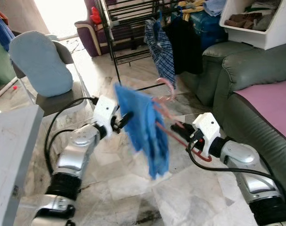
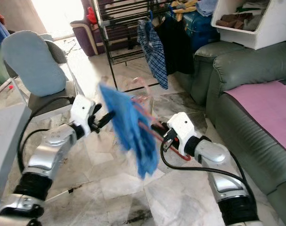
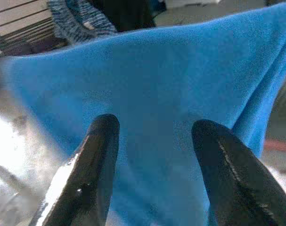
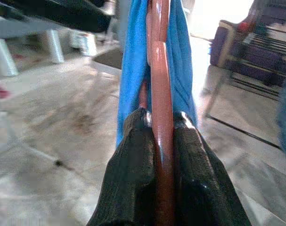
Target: Hang hanger
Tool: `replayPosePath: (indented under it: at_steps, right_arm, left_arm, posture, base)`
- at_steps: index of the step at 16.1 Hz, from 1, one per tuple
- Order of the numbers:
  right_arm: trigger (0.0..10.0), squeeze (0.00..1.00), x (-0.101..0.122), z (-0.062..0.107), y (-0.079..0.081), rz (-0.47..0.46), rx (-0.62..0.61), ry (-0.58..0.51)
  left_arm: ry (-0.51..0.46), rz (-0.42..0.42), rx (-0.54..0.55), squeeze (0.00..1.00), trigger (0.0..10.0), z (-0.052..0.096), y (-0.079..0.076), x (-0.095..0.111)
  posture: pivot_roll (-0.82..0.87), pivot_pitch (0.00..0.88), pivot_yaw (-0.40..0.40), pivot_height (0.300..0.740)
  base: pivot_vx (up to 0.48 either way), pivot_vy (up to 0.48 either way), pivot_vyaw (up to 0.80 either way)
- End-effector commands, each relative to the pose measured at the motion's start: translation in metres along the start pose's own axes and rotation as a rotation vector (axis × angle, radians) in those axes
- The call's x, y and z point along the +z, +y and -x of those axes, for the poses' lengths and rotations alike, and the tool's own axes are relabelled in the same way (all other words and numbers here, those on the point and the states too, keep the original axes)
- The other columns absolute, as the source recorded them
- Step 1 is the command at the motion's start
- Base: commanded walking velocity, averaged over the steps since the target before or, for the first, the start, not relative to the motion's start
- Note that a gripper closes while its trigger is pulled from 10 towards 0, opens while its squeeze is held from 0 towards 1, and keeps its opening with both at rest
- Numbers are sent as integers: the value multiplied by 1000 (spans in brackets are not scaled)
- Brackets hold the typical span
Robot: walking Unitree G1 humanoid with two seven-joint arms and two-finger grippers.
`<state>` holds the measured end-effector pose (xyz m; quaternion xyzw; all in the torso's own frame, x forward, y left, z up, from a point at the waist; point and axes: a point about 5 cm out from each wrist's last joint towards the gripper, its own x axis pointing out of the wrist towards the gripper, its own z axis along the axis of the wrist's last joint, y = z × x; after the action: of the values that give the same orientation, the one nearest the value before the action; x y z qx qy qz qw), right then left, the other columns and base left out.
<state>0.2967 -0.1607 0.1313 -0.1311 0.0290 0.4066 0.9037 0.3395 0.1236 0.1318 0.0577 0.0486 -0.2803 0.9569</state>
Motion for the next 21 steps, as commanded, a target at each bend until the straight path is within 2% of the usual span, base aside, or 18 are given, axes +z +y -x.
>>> replayPosePath:
  at_steps: [1, 2, 3, 4, 5, 8, 9, 10, 11, 12, 16, 21]
  right_arm:
    - [10000, 0, 15, -3, 5, 15, 66, -60]
    - [10000, 0, 17, -3, 4, 16, 75, -61]
    - [10000, 0, 17, -3, 3, 18, 74, -58]
    - [10000, 0, 18, -3, 2, 23, 73, -56]
    - [10000, 0, 20, -5, 1, 18, 75, -62]
    - [10000, 0, 23, -9, 7, 11, 102, -72]
    - [10000, 0, 23, -11, 8, 8, 107, -73]
    - [10000, 0, 23, -11, 9, 7, 109, -73]
    - [10000, 0, 22, -12, 9, 6, 106, -71]
    - [10000, 0, 22, -13, 9, 4, 101, -69]
    - [10000, 0, 23, -18, 11, 2, 98, -71]
    - [10000, 0, 22, -19, 10, 0, 97, -67]
  left_arm:
    - [-9, 3, 9, 1000, 10000, -3, 1, 1]
    - [0, -4, -2, 1000, 10000, -6, -2, -3]
    - [3, -2, -3, 937, 10000, -8, -4, -6]
    - [0, 12, -2, 235, 10000, -10, -5, -6]
    - [-9, 43, -9, 0, 10000, -12, -9, -6]
    - [-28, 87, -16, 0, 10000, -16, -12, -6]
    - [-40, 136, -17, 0, 941, -17, -13, -6]
    - [-49, 163, -21, 0, 941, -18, -13, -6]
    - [-50, 176, -26, 0, 0, -18, -14, -5]
    - [-52, 201, -23, 0, 0, -18, -14, -6]
    - [-50, 211, -10, 0, 0, -19, -11, -8]
    - [-59, 241, 56, 0, 0, -18, -2, -9]
  posture:
    - [-186, 0, 93, 736]
    - [-188, 0, 94, 736]
    - [-189, 0, 93, 736]
    - [-187, 0, 92, 736]
    - [-186, 0, 91, 736]
    - [-183, 0, 89, 736]
    - [-183, 0, 90, 736]
    - [-183, 0, 90, 736]
    - [-183, 0, 90, 736]
    - [-184, 0, 94, 736]
    - [-181, 0, 95, 736]
    - [-181, 0, 92, 736]
  base:
    - [0, 0, 0]
    - [0, 0, 0]
    - [0, 0, 0]
    - [0, 0, 0]
    - [0, 0, 0]
    - [0, 0, 0]
    - [0, 0, 0]
    - [0, 0, 0]
    - [0, 0, 0]
    - [0, 0, 0]
    - [0, 0, 0]
    - [0, 0, 0]
